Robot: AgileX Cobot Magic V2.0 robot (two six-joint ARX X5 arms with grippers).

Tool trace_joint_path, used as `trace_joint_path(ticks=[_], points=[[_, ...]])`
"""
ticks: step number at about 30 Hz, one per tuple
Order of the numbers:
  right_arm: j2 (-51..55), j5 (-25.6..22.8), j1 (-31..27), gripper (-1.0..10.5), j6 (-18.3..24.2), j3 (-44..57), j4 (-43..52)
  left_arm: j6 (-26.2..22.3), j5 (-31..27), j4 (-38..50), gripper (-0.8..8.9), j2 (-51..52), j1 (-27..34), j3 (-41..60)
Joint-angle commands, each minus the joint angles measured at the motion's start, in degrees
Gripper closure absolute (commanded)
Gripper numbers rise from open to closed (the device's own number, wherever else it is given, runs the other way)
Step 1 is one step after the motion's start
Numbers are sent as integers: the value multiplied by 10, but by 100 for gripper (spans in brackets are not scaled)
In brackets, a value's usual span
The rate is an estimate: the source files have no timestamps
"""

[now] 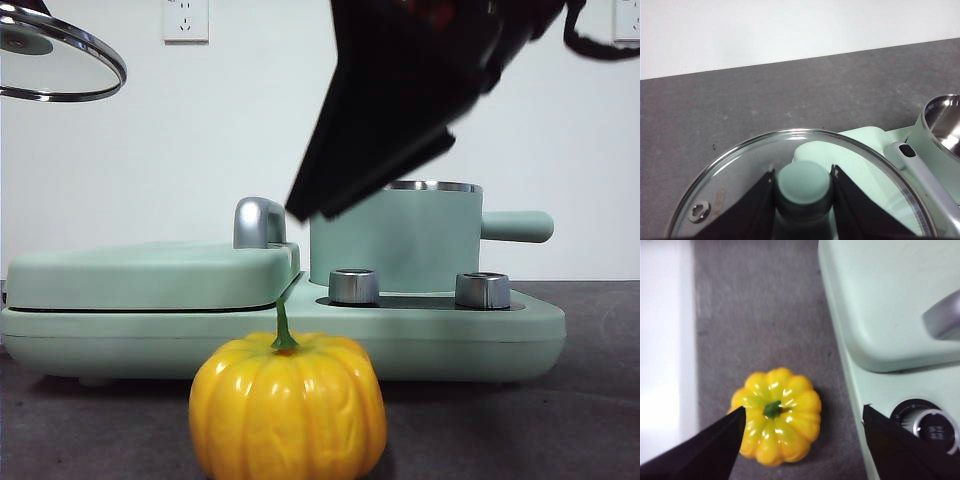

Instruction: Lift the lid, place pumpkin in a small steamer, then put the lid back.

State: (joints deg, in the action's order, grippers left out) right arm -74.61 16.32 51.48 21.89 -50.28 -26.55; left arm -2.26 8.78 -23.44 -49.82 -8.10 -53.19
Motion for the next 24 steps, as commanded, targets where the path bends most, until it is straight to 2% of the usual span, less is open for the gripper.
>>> trace_joint_path(ticks=[1, 24], points=[[-22, -10, 18, 526, 18, -9, 3, 2, 0, 20, 802, 2, 0, -9], [-119, -24, 36, 481, 28, -8, 7, 0, 0, 20, 802, 2, 0, -9]])
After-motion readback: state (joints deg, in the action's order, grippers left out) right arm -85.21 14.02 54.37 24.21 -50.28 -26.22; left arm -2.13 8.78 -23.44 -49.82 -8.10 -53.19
